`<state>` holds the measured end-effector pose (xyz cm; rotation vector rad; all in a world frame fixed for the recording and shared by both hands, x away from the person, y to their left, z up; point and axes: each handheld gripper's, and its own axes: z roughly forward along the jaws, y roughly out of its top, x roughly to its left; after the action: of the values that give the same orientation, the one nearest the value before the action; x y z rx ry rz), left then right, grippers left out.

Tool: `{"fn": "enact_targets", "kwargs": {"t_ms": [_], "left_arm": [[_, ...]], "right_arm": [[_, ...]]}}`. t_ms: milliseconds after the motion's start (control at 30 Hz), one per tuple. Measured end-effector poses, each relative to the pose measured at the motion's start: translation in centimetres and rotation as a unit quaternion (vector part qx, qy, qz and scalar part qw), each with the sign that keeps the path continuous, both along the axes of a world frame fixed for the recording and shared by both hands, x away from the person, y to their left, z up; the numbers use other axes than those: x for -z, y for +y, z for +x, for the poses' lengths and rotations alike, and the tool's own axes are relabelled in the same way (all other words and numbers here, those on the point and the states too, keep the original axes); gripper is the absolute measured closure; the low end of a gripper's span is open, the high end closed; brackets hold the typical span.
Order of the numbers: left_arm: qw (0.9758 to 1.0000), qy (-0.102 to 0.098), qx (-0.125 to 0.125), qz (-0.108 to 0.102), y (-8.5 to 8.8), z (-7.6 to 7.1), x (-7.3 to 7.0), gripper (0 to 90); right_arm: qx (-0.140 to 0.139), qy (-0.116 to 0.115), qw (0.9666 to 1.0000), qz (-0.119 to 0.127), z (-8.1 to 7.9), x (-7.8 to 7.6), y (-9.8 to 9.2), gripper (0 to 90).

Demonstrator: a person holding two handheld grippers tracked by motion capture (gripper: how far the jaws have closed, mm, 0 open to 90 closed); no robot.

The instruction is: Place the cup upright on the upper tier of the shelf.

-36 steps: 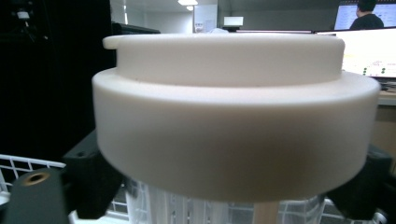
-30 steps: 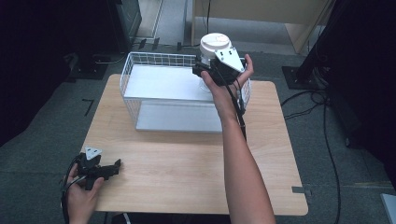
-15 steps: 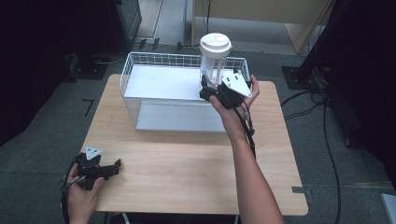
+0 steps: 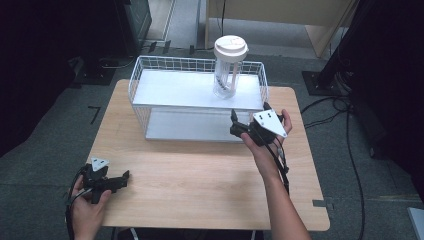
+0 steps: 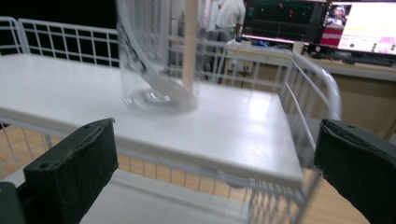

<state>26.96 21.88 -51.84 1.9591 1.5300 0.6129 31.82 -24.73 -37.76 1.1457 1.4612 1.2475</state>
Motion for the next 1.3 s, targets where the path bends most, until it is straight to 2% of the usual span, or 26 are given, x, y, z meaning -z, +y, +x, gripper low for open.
{"fn": "enact_targets", "kwargs": {"t_ms": [67, 133, 200, 267, 467, 500, 600, 700, 767, 800, 967, 1000, 1167, 1300], "left_arm": [[1.0, -0.001, 0.0, 0.0, 0.0, 0.0, 0.0, 0.1], [1.0, -0.001, 0.0, 0.0, 0.0, 0.0, 0.0, 0.1], [1.0, -0.001, 0.0, 0.0, 0.0, 0.0, 0.0, 0.1], [1.0, -0.001, -0.001, -0.001, 0.0, 0.0, 0.0, 0.0], [1.0, 0.0, 0.001, 0.0, 0.0, 0.0, 0.0, 0.0], [1.0, 0.0, 0.0, 0.0, 0.0, 0.0, 0.0, 0.0], [1.0, 0.0, 0.001, 0.0, 0.0, 0.0, 0.0, 0.1], [1.0, 0.0, 0.0, 0.0, 0.0, 0.0, 0.0, 0.0], [1.0, 0.0, 0.0, 0.0, 0.0, 0.0, 0.0, 0.0], [1.0, 0.0, 0.0, 0.0, 0.0, 0.0, 0.0, 0.1], [1.0, 0.0, 0.0, 0.0, 0.0, 0.0, 0.0, 0.0], [1.0, 0.0, 0.0, 0.0, 0.0, 0.0, 0.0, 0.0], [1.0, 0.0, 0.001, 0.0, 0.0, 0.0, 0.0, 0.1], [1.0, 0.0, 0.0, 0.0, 0.0, 0.0, 0.0, 0.0]], "right_arm": [[0.008, 0.008, 0.9999, 0.004, -0.6, 1.1, -0.8, 0.0], [0.009, 0.012, 0.9999, 0.002, -0.9, 1.5, -1.1, 0.0], [0.016, 0.023, 0.9996, 0.0, -1.8, 2.9, -2.1, 0.0], [0.015, 0.027, 0.9995, -0.001, -2.0, 3.2, -2.3, 0.0], [0.028, 0.045, 0.9986, -0.001, -3.6, 5.5, -4.0, 0.0], [0.033, 0.051, 0.9982, 0.001, -4.1, 6.2, -4.5, 0.0], [0.037, 0.057, 0.9977, 0.004, -4.5, 6.9, -5.1, 0.0], [0.053, 0.07, 0.9961, 0.009, -5.2, 8.2, -6.4, 0.0], [0.055, 0.071, 0.9959, 0.009, -5.3, 8.4, -6.6, 0.0], [0.062, 0.078, 0.9949, 0.015, -5.7, 9.0, -7.3, 0.0], [0.072, 0.09, 0.9933, 0.011, -6.4, 10.1, -8.4, 0.0], [0.079, 0.096, 0.9922, 0.009, -6.8, 10.7, -9.2, 0.0], [0.095, 0.107, 0.9895, 0.013, -7.4, 11.6, -10.7, 0.0], [0.108, 0.125, 0.9862, 0.008, -8.4, 12.7, -12.3, 0.0]]}}
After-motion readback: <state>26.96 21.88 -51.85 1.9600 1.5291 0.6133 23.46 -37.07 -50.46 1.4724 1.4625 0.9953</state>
